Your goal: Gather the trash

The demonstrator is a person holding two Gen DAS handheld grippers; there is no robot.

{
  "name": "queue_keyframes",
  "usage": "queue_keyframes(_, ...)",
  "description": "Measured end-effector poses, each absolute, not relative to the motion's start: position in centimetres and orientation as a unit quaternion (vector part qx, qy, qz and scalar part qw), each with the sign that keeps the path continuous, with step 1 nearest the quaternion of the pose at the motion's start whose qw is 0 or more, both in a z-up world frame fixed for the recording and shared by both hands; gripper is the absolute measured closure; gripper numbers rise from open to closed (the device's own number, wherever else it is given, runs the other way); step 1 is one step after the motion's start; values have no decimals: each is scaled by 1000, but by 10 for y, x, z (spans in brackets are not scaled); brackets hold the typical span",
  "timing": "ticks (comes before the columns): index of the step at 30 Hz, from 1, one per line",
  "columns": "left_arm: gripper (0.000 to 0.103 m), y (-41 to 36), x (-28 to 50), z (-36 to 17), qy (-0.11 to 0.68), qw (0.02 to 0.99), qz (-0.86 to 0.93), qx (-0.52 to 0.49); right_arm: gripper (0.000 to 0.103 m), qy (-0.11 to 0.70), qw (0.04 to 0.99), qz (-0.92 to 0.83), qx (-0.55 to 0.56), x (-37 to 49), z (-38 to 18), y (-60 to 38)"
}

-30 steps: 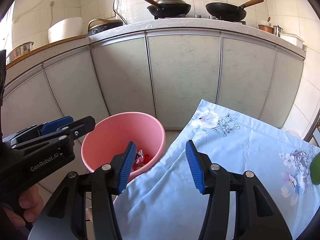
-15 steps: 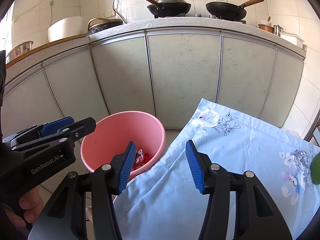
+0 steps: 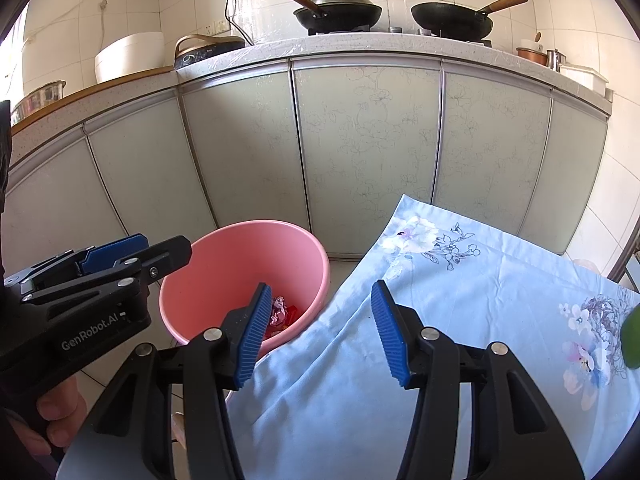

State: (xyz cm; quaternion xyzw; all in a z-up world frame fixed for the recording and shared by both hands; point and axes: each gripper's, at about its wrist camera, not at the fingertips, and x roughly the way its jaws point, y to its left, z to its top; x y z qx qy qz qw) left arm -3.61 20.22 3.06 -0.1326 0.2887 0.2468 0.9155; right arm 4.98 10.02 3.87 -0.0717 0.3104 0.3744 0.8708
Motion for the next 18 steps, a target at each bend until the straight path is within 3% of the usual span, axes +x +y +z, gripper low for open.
queue_keyframes(18,52,200,-32,25,296,915,243,-130,50,312,871,374,-72,50,36,100)
